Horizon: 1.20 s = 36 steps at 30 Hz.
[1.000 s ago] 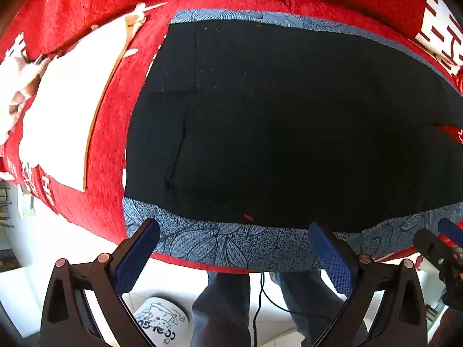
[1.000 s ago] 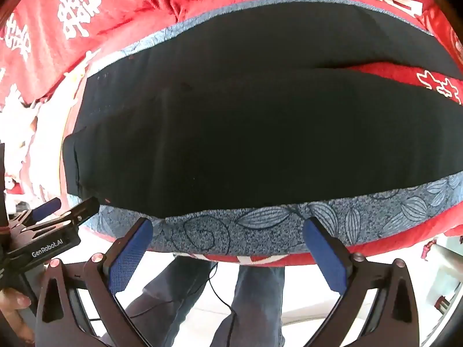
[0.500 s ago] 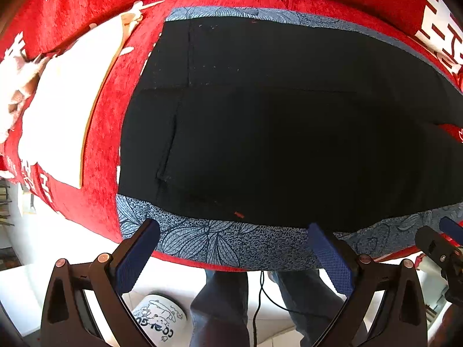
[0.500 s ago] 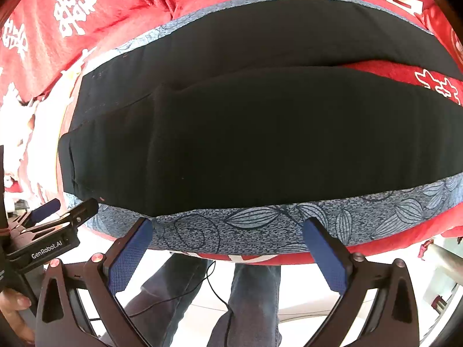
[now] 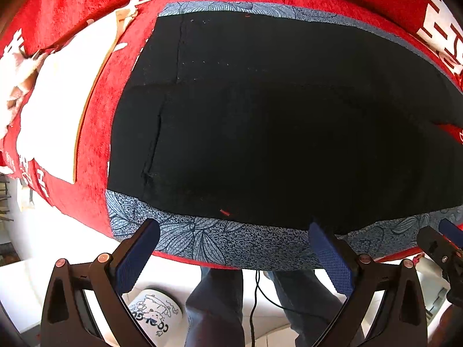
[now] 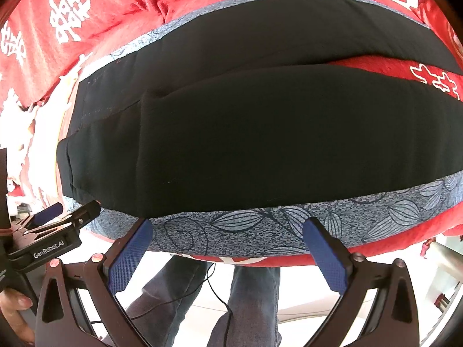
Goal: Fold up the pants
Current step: 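Position both grippers open over the grey waistband of the black trousers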
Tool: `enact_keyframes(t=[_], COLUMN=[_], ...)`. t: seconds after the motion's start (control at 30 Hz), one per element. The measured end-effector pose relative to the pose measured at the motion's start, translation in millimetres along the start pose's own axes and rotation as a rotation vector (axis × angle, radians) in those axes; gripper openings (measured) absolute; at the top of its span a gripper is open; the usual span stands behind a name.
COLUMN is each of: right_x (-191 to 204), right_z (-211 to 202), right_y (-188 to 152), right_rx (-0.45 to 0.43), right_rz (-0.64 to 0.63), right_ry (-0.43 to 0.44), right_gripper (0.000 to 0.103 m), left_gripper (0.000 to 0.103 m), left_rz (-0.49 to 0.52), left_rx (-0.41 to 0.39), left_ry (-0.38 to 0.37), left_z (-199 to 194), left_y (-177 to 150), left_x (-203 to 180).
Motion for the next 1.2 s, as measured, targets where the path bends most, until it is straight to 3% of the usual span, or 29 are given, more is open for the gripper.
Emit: enact_keyframes(t=[0.63,1.2], right_x=[-8.1,11.6], right_z=[7.6,14.9], right_y=[1.2,-14.3], right_rx=[0.02,0.034], right_rz=[-0.021,0.028], right_ry=[0.01,-0.014], right_gripper=[0.103,0.103], left_gripper=[0.103,0.103], left_rz=[-0.034,0.067], left_rx=[-0.002,-0.009], left_ry=[0.019,0.041], left_z=[4.2,8.7], left_y=[-19.0,-15.3], left_x=[-4.7,6.4])
Point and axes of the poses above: each gripper's, at about its wrist camera, not at the fingertips, and z roughly the way its jaws point, x to its left, y to its top, the point moved 2 cm from there along z, roughly the way its jaws point, and after that the axes turned 2 degrees about -x, right-handed, at the moved point
